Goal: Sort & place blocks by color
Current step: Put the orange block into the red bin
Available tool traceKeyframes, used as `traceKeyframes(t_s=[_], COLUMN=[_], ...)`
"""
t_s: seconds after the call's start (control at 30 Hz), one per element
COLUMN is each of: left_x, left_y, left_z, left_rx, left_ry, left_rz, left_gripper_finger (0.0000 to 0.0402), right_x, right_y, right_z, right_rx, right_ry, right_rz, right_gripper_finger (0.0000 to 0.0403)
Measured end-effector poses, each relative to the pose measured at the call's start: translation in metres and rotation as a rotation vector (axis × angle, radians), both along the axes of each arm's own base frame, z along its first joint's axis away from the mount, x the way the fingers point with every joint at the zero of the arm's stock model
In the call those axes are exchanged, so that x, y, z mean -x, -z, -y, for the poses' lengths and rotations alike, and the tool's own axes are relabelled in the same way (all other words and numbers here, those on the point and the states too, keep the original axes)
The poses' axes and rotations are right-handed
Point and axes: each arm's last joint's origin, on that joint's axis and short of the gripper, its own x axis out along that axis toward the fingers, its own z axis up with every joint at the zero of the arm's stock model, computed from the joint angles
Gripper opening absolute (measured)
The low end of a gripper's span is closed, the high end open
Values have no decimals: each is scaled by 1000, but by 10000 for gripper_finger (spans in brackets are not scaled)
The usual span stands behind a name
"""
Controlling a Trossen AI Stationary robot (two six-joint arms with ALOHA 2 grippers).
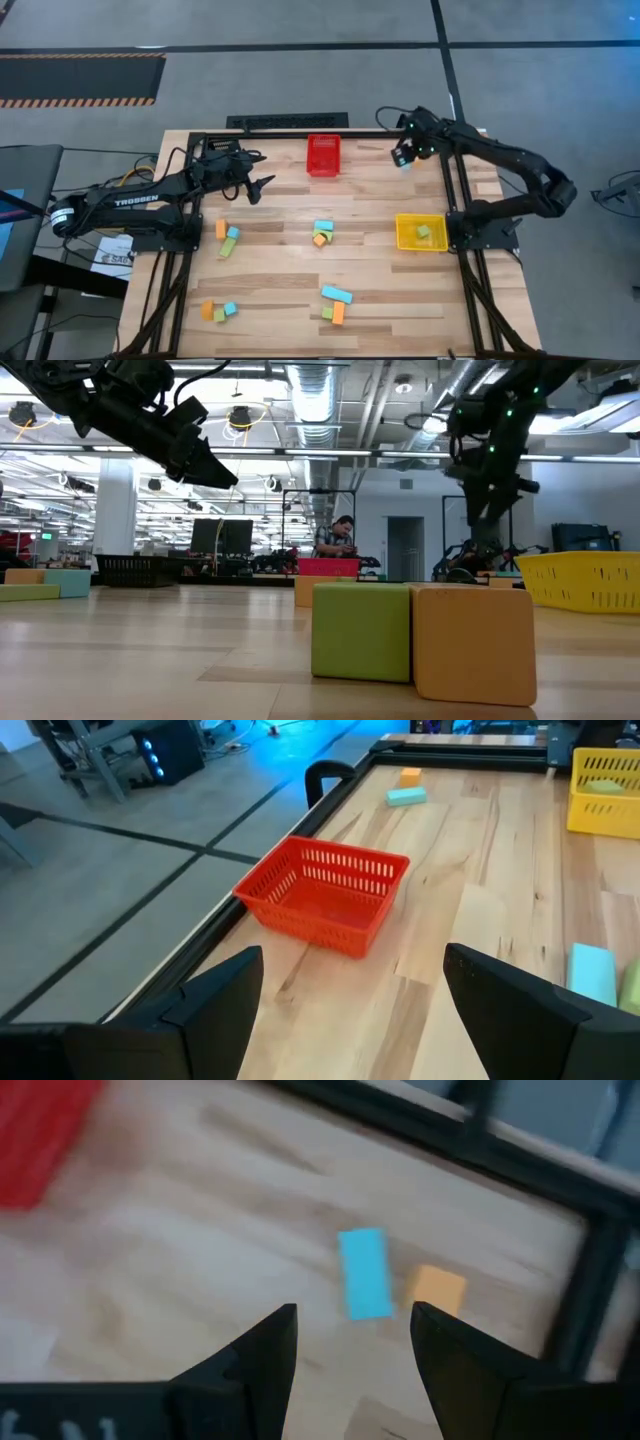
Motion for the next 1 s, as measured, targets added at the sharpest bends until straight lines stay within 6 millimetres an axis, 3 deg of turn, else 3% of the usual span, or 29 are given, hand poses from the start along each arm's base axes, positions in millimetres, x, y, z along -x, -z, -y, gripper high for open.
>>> traceKeyframes(t_s=[0.27,0.53,0.63,0.77,1.0], left_x=[0,0,0,0,0], left_y=[0,0,0,0,-1], left_z=[0,0,0,0,0], left_rx=[7,12,12,10,-1], left_ry=[-4,-6,-5,-6,-2], left_rz=[4,3,3,6,9], left_gripper_finger=[303,303,303,303,303], right_x=[18,18,15,6,-40], right_y=[40,74,70,52,22], right_z=[42,62,62,54,8], right_rx=[-130,-194,-187,-151,-62], right_ry=[174,128,109,65,-264], right_rz=[-114,-199,-198,-151,18], right_gripper_finger=[216,216,216,219,214])
